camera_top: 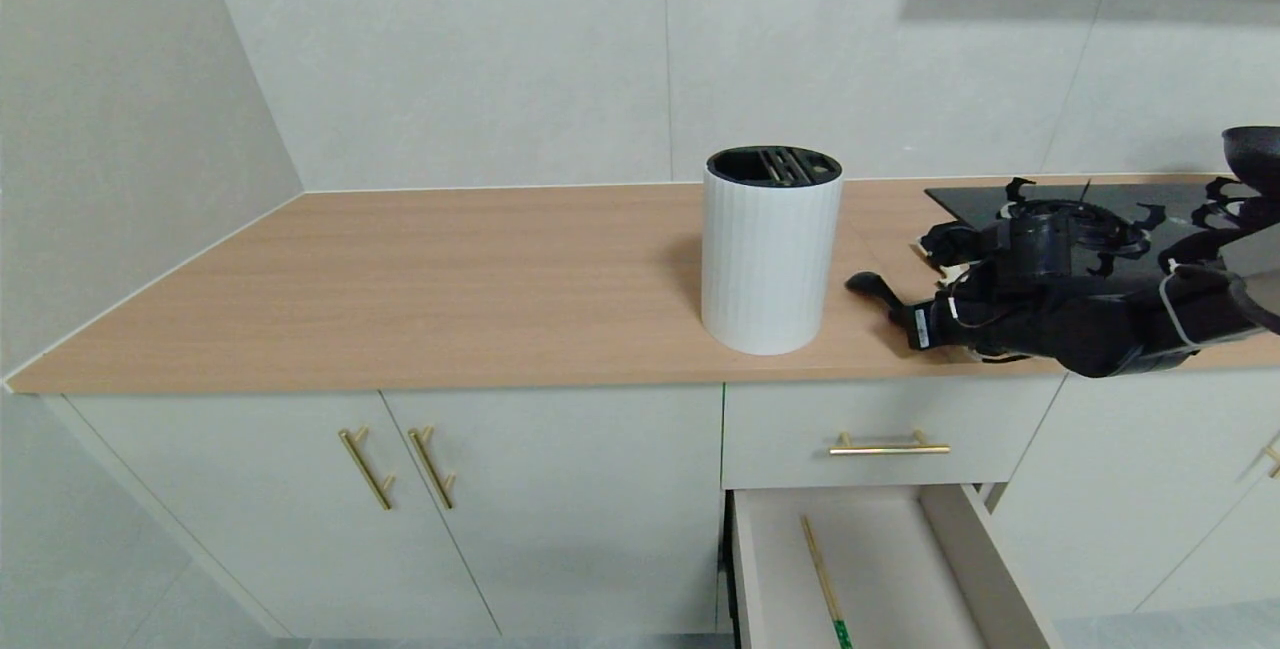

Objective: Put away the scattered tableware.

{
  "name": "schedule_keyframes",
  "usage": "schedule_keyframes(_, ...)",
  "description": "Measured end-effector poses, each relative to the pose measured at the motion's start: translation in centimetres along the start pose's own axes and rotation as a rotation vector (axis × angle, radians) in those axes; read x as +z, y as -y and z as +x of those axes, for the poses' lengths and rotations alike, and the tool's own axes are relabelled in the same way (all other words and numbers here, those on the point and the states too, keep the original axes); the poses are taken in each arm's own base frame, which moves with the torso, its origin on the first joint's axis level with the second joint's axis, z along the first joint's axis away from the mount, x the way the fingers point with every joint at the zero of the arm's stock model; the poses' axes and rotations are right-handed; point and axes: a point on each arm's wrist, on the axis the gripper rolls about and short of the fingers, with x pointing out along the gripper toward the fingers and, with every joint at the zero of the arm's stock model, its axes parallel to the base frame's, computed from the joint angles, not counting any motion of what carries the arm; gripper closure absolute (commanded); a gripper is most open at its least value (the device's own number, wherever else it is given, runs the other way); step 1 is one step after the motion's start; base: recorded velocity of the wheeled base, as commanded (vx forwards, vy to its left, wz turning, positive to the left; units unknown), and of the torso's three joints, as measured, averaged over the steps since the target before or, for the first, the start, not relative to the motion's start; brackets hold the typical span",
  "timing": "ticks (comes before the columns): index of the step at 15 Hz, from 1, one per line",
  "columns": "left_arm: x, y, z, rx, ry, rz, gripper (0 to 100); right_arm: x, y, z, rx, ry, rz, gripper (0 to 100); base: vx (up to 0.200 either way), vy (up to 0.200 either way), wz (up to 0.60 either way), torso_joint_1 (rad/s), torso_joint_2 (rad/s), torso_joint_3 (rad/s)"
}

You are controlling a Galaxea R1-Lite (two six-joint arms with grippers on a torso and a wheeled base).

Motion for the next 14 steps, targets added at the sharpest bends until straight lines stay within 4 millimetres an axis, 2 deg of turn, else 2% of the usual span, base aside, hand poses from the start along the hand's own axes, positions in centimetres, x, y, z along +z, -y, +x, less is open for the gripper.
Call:
schedule_keyframes(3, 0.0, 0.0, 0.0, 0.000, 0.000, 0.000, 0, 1.1, -0.8, -3.3, -0.018, -0.111, 0.106, 100, 0.000, 0.000, 0.00, 0.000, 0.00, 0.000)
schedule_keyframes(7, 0.0, 0.0, 0.0, 0.000, 0.000, 0.000, 0, 3.4, -3.0, -11.1, 0.003, -0.160, 0.206, 100, 0.000, 0.000, 0.00, 0.000, 0.00, 0.000)
schedule_keyframes(10, 0.0, 0.0, 0.0, 0.000, 0.000, 0.000, 0, 2.4, -4.4, -16.9, -0.019, -0.166, 0.223, 100, 0.000, 0.000, 0.00, 0.000, 0.00, 0.000)
schedule_keyframes(12, 0.0, 0.0, 0.0, 0.000, 0.000, 0.000, 0, 1.3, -4.9, -19.3, -0.032, -0.160, 0.219, 100, 0.000, 0.000, 0.00, 0.000, 0.00, 0.000)
schedule_keyframes(14, 0.0, 0.0, 0.0, 0.000, 0.000, 0.000, 0, 0.3, -5.1, -20.7, -0.028, -0.156, 0.215, 100, 0.000, 0.000, 0.00, 0.000, 0.00, 0.000)
